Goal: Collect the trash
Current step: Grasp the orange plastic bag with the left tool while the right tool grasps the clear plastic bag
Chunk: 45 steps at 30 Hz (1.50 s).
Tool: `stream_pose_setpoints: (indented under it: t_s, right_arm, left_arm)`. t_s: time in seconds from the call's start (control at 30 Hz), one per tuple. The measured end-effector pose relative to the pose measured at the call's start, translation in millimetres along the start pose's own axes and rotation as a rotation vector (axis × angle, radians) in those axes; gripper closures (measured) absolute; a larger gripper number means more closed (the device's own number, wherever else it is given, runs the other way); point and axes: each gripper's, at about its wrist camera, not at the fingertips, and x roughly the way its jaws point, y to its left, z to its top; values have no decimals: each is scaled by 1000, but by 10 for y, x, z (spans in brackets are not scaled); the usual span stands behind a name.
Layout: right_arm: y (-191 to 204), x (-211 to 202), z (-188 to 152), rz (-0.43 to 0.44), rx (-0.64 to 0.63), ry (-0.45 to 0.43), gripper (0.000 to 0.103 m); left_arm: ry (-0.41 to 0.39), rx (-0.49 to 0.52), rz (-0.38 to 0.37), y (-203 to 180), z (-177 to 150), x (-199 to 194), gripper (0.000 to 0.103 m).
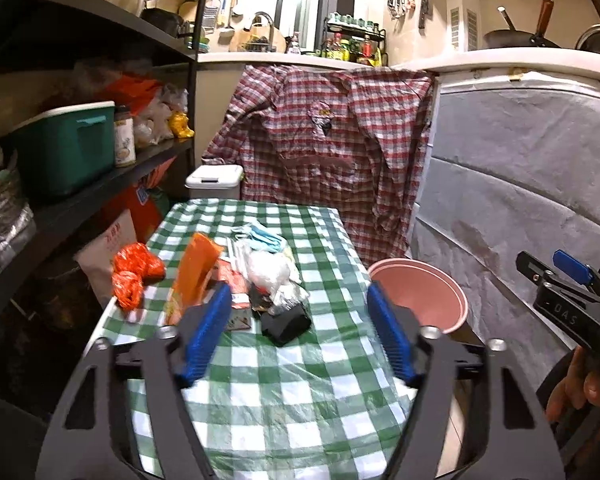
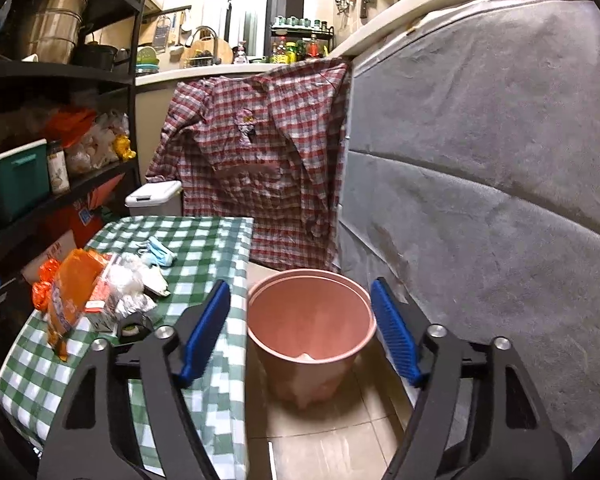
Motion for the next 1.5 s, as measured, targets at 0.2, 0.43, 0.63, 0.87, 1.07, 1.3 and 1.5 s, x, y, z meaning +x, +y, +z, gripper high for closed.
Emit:
stream_pose_setpoints:
  t_s: [0.2,0.43,0.63,0.87,1.07,1.3,1.5]
  right_arm:
    - [127,-9,297,69,-10,-36,47]
    - [391,130,774,203,8,-72,56]
    - [867,414,1102,415,-32,-46,88]
    - [1441,977,879,568,-70,22,88]
    - [1778,1460,483,597,-83,146,85]
    - [2144,1898,203,622,-132,265,58]
    - [2245,2151,29,580,-150,350,44]
  left_arm:
    - [-18,11,5,244,363,66,53]
    - [-54,39,-42,682,824,318,69]
    - [-73,67,-25,1130,1124,746,88]
    - [14,42,44,1723,1018,1358,96]
    - [149,-17,90,2262,737,1696,96]
    - [273,-23,101,2514,459,2115,95]
    - [315,-35,128,2618,342,2335,47]
